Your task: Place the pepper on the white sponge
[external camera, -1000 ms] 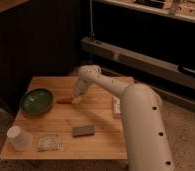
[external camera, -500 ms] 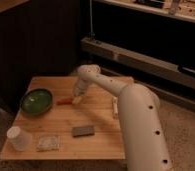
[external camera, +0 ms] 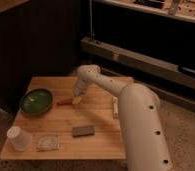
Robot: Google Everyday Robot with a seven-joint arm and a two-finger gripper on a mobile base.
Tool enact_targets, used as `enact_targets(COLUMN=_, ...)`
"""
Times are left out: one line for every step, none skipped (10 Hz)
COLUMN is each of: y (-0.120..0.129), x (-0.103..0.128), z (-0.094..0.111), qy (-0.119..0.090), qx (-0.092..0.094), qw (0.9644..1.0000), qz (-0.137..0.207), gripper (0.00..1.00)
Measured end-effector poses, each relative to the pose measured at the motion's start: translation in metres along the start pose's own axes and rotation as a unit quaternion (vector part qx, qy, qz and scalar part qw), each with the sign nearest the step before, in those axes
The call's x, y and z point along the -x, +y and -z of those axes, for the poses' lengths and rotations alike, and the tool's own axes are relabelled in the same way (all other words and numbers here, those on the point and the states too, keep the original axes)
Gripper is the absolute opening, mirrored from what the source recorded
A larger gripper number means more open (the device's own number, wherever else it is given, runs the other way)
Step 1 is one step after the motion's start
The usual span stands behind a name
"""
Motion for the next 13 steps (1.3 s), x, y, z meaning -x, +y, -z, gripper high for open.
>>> enact_targets(y=0.004, x=0.01, z=0.006, qy=-0.003, qx=-0.008, qw=0.9999, qz=0.013, gripper=0.0)
enact_targets(y=0.008, x=0.019, z=0.014, qy=-0.004, qx=-0.015, qw=0.9996, qz=0.023, gripper=0.0)
enact_targets(y=0.014, x=0.038, z=0.031, qy=-0.008, qx=-0.026, qw=0.9989, qz=0.039, gripper=0.0)
enact_targets(y=0.018, x=0.058, z=0.049, qy=-0.011, qx=-0.034, qw=0.9978, qz=0.056, gripper=0.0)
enact_targets(y=0.021, x=0.071, z=0.062, qy=-0.012, qx=-0.04, qw=0.9967, qz=0.069, gripper=0.0)
enact_targets(y=0.025, x=0.095, z=0.084, qy=-0.013, qx=-0.049, qw=0.9949, qz=0.087, gripper=0.0)
enact_targets(y=0.028, x=0.109, z=0.098, qy=-0.01, qx=-0.052, qw=0.9943, qz=0.092, gripper=0.0)
enact_targets(y=0.032, x=0.116, z=0.11, qy=-0.005, qx=-0.049, qw=0.9951, qz=0.086, gripper=0.0)
enact_targets(y=0.036, x=0.119, z=0.118, qy=0.0, qx=-0.043, qw=0.9961, qz=0.077, gripper=0.0)
enact_targets(y=0.043, x=0.119, z=0.122, qy=0.004, qx=-0.039, qw=0.997, qz=0.067, gripper=0.0)
enact_targets(y=0.057, x=0.113, z=0.124, qy=0.007, qx=-0.029, qw=0.9982, qz=0.051, gripper=0.0)
enact_targets(y=0.07, x=0.107, z=0.122, qy=0.006, qx=-0.021, qw=0.9989, qz=0.041, gripper=0.0)
enact_targets(y=0.089, x=0.098, z=0.116, qy=0.003, qx=-0.011, qw=0.9995, qz=0.03, gripper=0.0)
